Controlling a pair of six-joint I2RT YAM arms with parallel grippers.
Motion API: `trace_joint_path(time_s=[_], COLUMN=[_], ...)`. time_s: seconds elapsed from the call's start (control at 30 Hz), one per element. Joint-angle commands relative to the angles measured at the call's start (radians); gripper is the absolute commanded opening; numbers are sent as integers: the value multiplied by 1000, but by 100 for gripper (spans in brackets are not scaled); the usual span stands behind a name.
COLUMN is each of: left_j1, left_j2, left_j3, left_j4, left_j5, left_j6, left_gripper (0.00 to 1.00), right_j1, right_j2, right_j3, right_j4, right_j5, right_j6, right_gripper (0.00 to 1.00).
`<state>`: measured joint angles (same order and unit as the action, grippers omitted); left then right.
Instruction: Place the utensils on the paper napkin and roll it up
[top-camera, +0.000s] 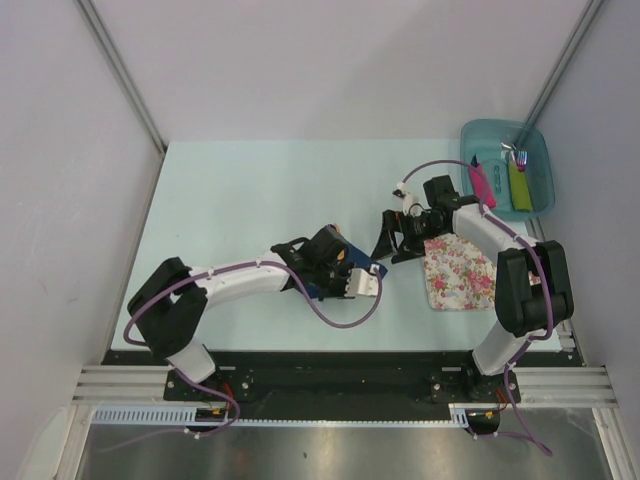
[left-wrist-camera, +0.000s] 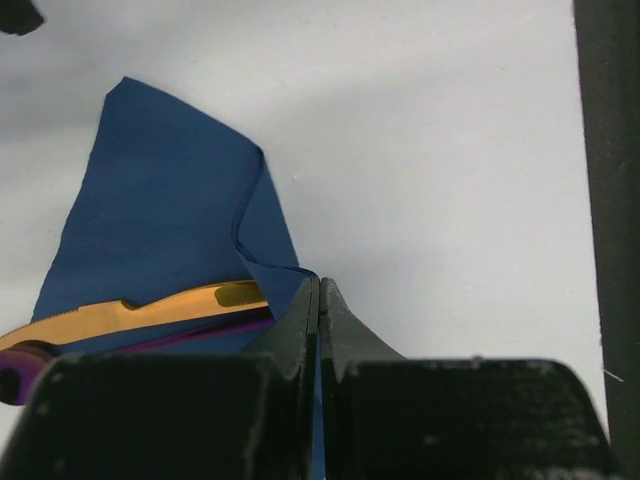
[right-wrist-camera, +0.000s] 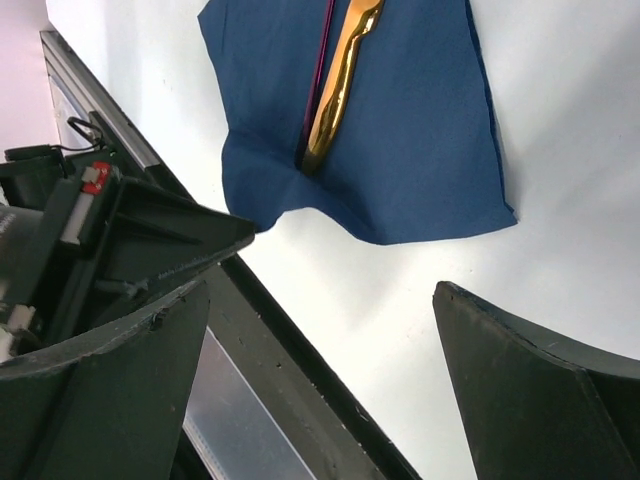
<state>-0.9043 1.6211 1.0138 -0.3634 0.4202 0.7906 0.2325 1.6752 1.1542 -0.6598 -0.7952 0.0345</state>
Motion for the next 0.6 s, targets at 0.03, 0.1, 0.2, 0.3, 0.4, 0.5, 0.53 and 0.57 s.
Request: trace_joint_path(time_s=[0.03,0.1,0.2,0.3,0.4,0.5,0.53,0.57], left_j1=[48,74,97,110,119,130,133,136], left_j2=[-4,9,23,40,63,79,83,89], left_j3=[38,55,62,66,75,78,83,83], left_j4=[6,4,29,52,69,89,93,96], left_j5=[46,46,35,22,6,-1,-3,-6], left_j6=[47,50,55,52,39,36,35,33], left_gripper=[0,0,0,0,0,0,0,0], right_j1=[7,11,22,28,28,37,48,53], right_j2=[4,12,29,55,64,89,98,103], right_j3=[-22,-27,-37,-47,-65,-73,-73,-71], right_j4=[42,46,61,74,112,132,135,140], right_j5=[-44,-53,-65,-82,-105,-128,-128,-131], right_j6=[21,22,25,27,50,71,74,79], right_gripper=[98,96,93,87,75,61,59,56])
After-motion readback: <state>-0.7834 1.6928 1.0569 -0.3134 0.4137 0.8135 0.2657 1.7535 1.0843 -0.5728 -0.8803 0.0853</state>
